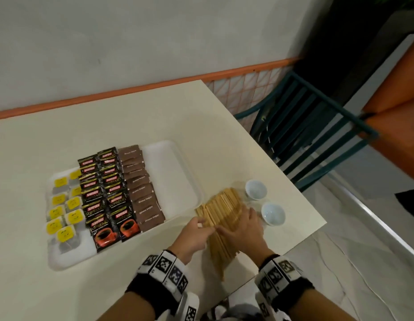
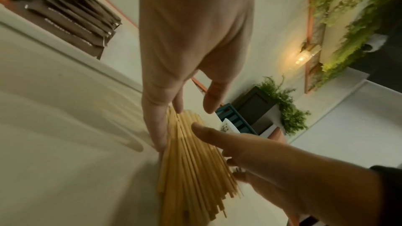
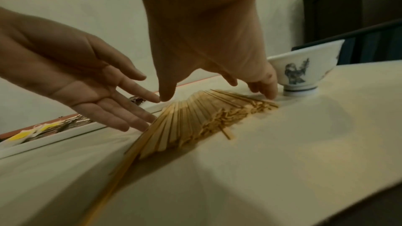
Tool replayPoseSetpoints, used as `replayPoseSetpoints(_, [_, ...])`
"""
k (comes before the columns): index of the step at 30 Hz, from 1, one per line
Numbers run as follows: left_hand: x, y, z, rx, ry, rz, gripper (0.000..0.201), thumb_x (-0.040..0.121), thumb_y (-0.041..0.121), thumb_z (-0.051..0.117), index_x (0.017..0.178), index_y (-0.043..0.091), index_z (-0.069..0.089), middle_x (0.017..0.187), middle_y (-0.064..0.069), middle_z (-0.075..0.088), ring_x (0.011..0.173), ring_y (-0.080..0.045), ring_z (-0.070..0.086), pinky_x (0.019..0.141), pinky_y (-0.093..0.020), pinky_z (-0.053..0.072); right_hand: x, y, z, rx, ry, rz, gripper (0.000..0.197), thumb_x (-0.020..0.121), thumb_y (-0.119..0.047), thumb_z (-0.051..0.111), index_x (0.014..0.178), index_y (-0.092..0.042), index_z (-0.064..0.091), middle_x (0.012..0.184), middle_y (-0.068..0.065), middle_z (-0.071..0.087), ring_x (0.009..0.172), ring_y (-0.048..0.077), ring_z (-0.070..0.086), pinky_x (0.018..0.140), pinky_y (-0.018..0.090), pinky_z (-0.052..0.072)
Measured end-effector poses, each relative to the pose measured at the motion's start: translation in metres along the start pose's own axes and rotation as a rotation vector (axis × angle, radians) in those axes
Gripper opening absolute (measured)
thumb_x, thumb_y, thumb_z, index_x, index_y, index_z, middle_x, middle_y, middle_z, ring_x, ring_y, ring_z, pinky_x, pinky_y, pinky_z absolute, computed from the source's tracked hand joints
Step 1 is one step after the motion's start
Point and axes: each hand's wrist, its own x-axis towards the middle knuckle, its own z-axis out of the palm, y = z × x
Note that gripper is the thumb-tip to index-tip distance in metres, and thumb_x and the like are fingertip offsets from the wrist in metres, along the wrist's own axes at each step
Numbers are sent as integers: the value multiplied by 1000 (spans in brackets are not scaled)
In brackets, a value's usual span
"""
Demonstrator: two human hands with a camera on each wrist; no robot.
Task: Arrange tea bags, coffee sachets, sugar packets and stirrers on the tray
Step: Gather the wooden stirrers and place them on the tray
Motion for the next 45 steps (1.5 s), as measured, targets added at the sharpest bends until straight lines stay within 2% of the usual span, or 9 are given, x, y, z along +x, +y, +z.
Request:
replayPoseSetpoints(4, [6,4,7,-117,36,-39,35,86,13,58,120,13,48,77,-7,56,61,-13,51,53,-22,40,-2,-8,0,9,-23,-25,112,67,-69,61,145,-8,8,137,12,32,129,28,31,105,38,31])
replayPoseSetpoints(8, [9,3,15,-76,85,-13,33,85,20,57,117,14,53,101,-11,68,88,-21,64,75,-32,53,-3,-17,8,0,-45,-44,102,75,-55,64,145,-4,8,135,13,33,125,28,34,104,36,34])
replayPoseSetpoints(10, [8,4,20,-66,93,-20,29,86,18,55,115,14,53,106,-11,67,92,-20,63,68,-29,48,-1,-20,9,-26,-58,-44,89,82,-41,63,144,-4,11,134,13,34,125,28,35,104,35,34])
replayPoseSetpoints(15, [11,3,31,-33,61,16,24,90,9,48,110,6,62,101,-10,69,94,-21,63,82,-31,51,-2,-26,10,-69,-23,-74,39,93,-16,46,129,-7,32,127,13,42,117,27,43,96,34,41])
replayPoseSetpoints(21, [11,9,35,35,57,12,25,92,8,43,106,12,63,95,-3,66,98,-21,60,92,-34,48,6,-26,12,34,-82,-103,20,95,-13,41,114,-6,43,115,12,58,105,27,58,89,35,50])
replayPoseSetpoints(28, [4,22,31,33,122,3,26,84,-1,45,69,14,59,69,-1,58,66,-13,52,55,-22,39,13,-23,-1,31,-120,-166,18,94,-17,41,109,-6,44,109,11,62,100,28,62,83,35,51])
replayPoseSetpoints(33, [5,24,26,22,116,-38,21,79,-3,43,67,11,53,68,-6,46,64,-16,43,61,-24,36,16,-23,-4,-3,-130,-225,19,91,-20,45,105,-6,46,105,11,64,96,30,62,79,36,49])
replayPoseSetpoints(39, [11,25,28,-238,119,11,26,85,-3,48,110,5,53,90,-10,63,80,-20,59,72,-32,51,28,-14,-6,154,-158,-236,31,85,-32,57,105,-9,51,101,8,65,90,24,63,77,33,55])
replayPoseSetpoints(45, [14,28,28,-344,142,73,41,85,-11,53,120,4,38,100,-16,59,80,-22,60,69,-31,51,38,-4,-7,427,-257,-237,48,76,-31,68,117,-15,49,104,-1,63,94,15,59,76,25,50])
